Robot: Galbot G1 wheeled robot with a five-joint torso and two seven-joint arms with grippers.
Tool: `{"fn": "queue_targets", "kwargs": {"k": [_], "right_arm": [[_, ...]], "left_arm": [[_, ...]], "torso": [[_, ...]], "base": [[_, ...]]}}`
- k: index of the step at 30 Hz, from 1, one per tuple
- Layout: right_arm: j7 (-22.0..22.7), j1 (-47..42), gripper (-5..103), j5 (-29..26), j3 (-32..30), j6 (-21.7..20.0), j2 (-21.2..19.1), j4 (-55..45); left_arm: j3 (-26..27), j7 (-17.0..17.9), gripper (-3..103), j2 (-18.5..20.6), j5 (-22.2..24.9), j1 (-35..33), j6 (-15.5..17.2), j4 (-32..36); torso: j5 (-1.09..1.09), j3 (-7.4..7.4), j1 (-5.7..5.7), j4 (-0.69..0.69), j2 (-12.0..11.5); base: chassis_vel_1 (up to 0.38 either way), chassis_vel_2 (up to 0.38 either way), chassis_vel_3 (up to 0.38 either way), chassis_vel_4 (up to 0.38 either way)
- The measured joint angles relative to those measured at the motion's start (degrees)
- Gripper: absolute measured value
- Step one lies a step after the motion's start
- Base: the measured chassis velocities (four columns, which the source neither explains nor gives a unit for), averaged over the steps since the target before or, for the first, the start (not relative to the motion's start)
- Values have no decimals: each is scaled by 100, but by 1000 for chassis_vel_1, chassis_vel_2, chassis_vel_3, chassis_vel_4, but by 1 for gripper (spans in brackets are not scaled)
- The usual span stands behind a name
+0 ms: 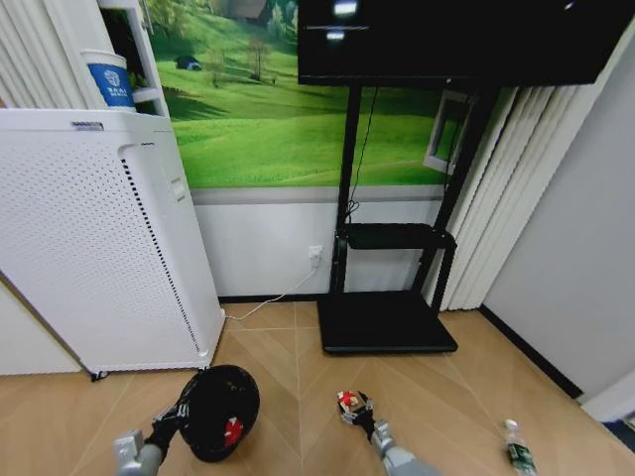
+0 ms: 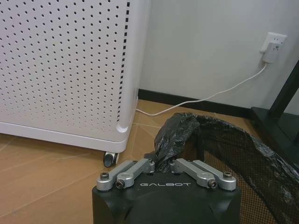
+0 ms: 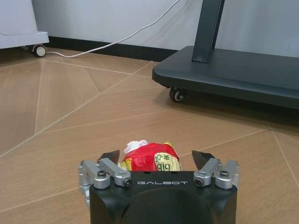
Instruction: Pick up the trash bin and place the garbage on the floor into it.
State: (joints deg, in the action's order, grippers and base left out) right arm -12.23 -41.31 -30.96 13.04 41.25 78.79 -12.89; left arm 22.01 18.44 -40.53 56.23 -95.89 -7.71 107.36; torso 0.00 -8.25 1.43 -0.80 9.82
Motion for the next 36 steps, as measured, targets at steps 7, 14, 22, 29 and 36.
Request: {"fn": "queue_targets", "kwargs": {"k": [7, 14, 22, 29, 36], "right_arm": [[-11, -82, 57, 16, -72, -5, 35, 23], [-19, -100, 37, 31, -94, 53, 62, 16], [-25, -215, 33, -2, -110, 236, -44, -200], [-31, -353, 33, -141, -40, 437, -478, -941], [-44, -618, 33, -171, -81, 462, -1002, -2026]], "left_arm": [[-24, -8, 7, 13, -5, 17, 0, 50], [34, -41, 7, 18, -5, -39, -20, 54], [87, -49, 7, 61, 19, -63, -25, 55], [-99, 154, 7, 459, 444, 453, 67, 54], [-841, 365, 7, 641, 780, 1218, 129, -242]], "torso": [[0, 0, 0, 0, 0], [0, 0, 0, 0, 0], [1, 0, 0, 0, 0], [1, 0, 0, 0, 0], [2, 0, 0, 1, 0]], "base": [[0, 0, 0, 0], [0, 0, 0, 0], [0, 0, 0, 0], [0, 0, 0, 0], [0, 0, 0, 0]]}}
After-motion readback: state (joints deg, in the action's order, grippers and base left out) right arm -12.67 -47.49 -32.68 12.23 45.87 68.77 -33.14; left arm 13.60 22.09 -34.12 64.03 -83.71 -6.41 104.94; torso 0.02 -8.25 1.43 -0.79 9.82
